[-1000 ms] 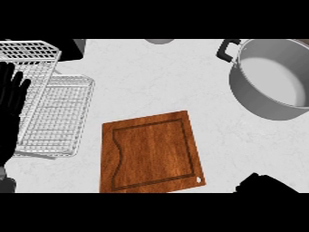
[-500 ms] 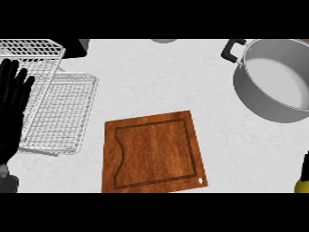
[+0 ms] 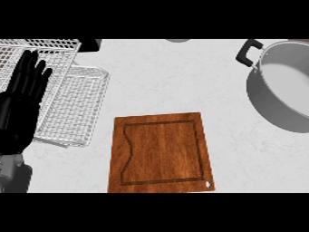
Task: Pick the lemon from the cutting board and place it in the pot
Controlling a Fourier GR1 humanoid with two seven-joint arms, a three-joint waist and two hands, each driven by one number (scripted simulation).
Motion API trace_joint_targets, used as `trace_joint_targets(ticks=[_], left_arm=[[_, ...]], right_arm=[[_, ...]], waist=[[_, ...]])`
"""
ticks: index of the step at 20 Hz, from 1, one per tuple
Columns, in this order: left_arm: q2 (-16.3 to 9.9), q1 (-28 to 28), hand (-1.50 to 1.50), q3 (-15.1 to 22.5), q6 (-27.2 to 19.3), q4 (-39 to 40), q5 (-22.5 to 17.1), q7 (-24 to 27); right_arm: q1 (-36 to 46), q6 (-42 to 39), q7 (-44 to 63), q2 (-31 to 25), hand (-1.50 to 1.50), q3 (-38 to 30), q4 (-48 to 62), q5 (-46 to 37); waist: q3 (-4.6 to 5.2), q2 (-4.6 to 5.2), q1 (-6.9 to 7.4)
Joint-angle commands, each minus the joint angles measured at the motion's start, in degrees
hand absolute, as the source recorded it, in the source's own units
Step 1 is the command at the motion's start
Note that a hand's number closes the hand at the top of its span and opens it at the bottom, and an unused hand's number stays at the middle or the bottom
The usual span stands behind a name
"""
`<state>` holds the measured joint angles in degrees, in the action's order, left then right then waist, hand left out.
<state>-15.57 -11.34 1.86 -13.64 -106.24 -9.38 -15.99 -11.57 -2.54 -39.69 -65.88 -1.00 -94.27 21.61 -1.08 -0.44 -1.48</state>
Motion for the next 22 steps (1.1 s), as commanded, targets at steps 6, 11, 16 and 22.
trace_joint_targets(ticks=[6,11,16,22], left_arm=[[0.41,0.50,0.00,-0.65,0.49,9.71,1.17,2.20],[0.15,-2.52,0.00,-0.13,0.86,10.78,1.26,1.75],[0.08,-2.19,0.00,0.52,1.48,9.94,0.57,0.61],[0.07,-2.60,0.00,0.74,0.94,9.88,1.42,1.16]], right_arm=[[12.47,-1.88,-0.74,3.28,1.50,0.46,16.15,-2.21],[16.79,12.34,-3.74,5.11,1.50,0.72,24.12,-14.87],[25.49,14.75,-3.47,10.94,1.50,6.65,32.79,-21.52],[31.82,10.59,-2.32,16.94,1.50,11.31,44.65,-25.12]], waist=[[1.00,1.59,4.47],[0.91,2.08,5.23],[0.92,2.02,6.93],[0.92,1.89,6.58]])
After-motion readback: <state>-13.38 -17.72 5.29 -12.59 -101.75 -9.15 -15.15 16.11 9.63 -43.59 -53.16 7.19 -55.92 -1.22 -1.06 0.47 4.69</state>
